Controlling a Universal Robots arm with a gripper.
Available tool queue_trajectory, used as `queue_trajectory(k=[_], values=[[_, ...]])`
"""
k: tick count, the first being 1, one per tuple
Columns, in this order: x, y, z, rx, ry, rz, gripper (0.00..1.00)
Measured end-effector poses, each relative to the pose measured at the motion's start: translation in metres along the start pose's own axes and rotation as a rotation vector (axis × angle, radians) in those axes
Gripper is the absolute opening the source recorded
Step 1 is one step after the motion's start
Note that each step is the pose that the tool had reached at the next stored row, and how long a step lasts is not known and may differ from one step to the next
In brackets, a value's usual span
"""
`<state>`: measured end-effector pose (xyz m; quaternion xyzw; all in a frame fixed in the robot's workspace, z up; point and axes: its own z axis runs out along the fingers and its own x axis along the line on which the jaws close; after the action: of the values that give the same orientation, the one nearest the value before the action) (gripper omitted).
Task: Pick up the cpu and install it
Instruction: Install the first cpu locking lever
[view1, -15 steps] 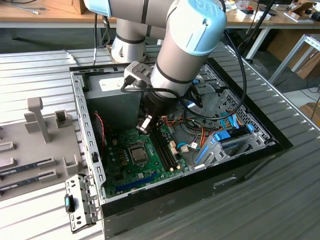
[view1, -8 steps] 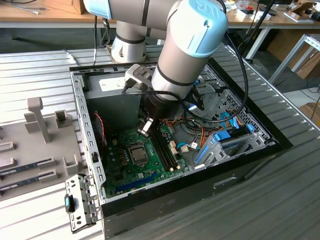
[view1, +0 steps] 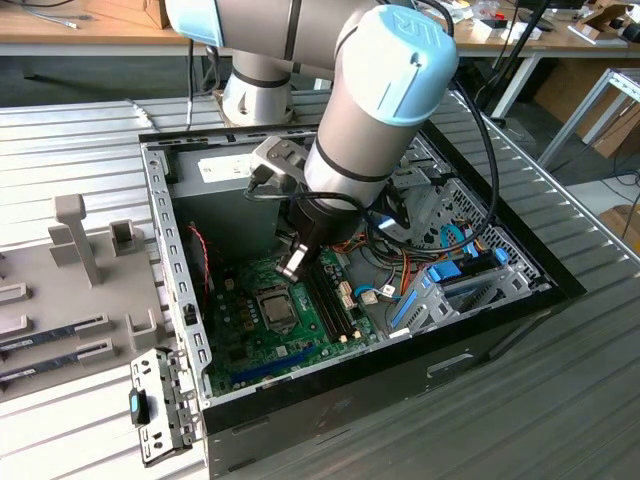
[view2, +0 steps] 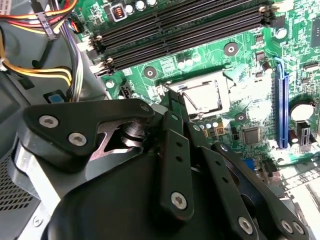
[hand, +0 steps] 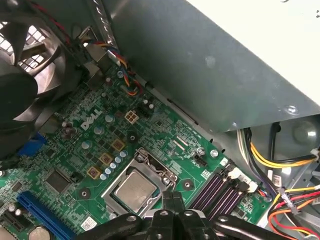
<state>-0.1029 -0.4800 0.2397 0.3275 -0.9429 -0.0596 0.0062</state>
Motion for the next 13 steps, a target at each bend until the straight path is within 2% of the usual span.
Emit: queue_trajectory(k=[3,5,7,9,10,12,13], values=[[0.0018,-0.0010,0.0039,0.0000,0.0002,0.000,0.11],[0.0048,-0.0041,0.0063,0.0000,0.0000,0.000,0.11],[0.0057,-0.0050,0.0064,0.0045,0.0034,0.001,0.11],[0.0059,-0.0053,0.0063,0.0181,0.0143,0.002,0.11],[0.0060,-0.0054,0.0064,0.0296,0.0234,0.002,0.11],[0.0060,-0.0055,0.0069,0.0454,0.0355,0.003,0.11],[0.0060,-0.0056,0.0074,0.0590,0.0462,0.004,0.11]])
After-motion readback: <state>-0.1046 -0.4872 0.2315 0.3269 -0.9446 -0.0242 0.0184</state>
